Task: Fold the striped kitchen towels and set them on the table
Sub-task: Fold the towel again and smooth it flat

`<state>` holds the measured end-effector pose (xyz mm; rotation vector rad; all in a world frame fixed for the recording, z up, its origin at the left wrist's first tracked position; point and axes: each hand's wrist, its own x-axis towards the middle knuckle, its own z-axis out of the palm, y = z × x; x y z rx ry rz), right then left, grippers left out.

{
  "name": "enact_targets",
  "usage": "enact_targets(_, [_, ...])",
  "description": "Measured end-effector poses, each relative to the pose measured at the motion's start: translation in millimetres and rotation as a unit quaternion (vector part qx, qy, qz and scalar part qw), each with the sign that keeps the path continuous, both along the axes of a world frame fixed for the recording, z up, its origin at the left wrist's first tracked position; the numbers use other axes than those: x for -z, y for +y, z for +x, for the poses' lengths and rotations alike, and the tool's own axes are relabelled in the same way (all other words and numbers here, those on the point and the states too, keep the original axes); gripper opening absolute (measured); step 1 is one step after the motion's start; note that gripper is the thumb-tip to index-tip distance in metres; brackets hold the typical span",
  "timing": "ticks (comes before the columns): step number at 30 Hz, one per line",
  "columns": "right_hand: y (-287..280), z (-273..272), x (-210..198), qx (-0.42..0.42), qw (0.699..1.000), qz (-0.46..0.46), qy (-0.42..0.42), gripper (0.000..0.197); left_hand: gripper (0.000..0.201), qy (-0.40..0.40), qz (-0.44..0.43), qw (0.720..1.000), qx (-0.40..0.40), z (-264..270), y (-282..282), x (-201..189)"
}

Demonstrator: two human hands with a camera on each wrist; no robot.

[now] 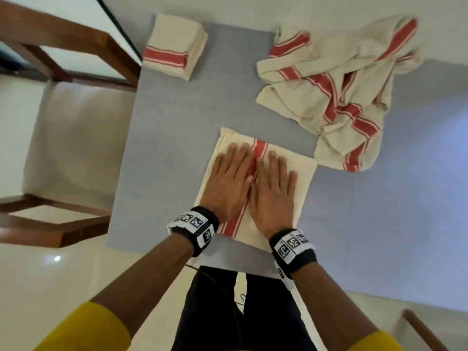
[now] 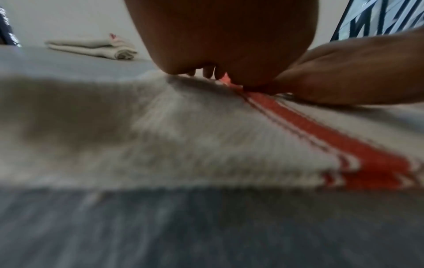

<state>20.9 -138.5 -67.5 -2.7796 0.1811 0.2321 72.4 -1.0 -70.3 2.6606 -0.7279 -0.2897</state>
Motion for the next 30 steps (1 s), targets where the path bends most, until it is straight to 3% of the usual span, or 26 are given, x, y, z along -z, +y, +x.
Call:
enact_targets(3, [-28.6, -5.3, 0.3, -0.014, 1.0, -0.028, -0.001, 0.071, 0.065, -0.021, 0.051, 0.998, 0.019, 3.1, 11.4, 5.7])
enact_targets(9, [-79.7, -3.1, 0.7, 0.083, 0.995, -0.038, 0.03, 0.08, 0.07, -0.007, 0.058, 0.998, -0.001, 9.4, 18.0, 6.0])
enact_targets(13, [-45.6, -4.5, -12.6, 0.132, 0.99, -0.038, 0.004, 0.076, 0.068, -0.003, 0.028, 1.0, 0.013, -5.2, 8.8, -3.2])
enact_targets(16, [8.0, -23.0, -12.2, 0.109, 0.994, -0.015, 0.003, 0.068, 0.065, 0.023, 0.015, 0.998, 0.053, -31.6, 9.7, -5.1])
enact_targets(20, [39.7, -38.6, 3.2, 0.146, 0.988, -0.028, 0.031, 0.07, 0.067, 0.029, 0.058, 0.997, 0.045, -28.5, 34.9, 1.3])
enact_targets(25, [22.4, -59.2, 2.8, 0.153, 0.986, -0.064, 0.029, 0.083, 0.074, 0.027, 0.051, 0.997, 0.047, -16.5, 60.8, 5.1])
enact_targets(30, [-23.0, -72.6, 2.3, 0.223, 0.973, -0.057, 0.034, 0.085, 0.076, 0.024, 0.056, 0.997, 0.049, -10.7, 63.3, 6.5])
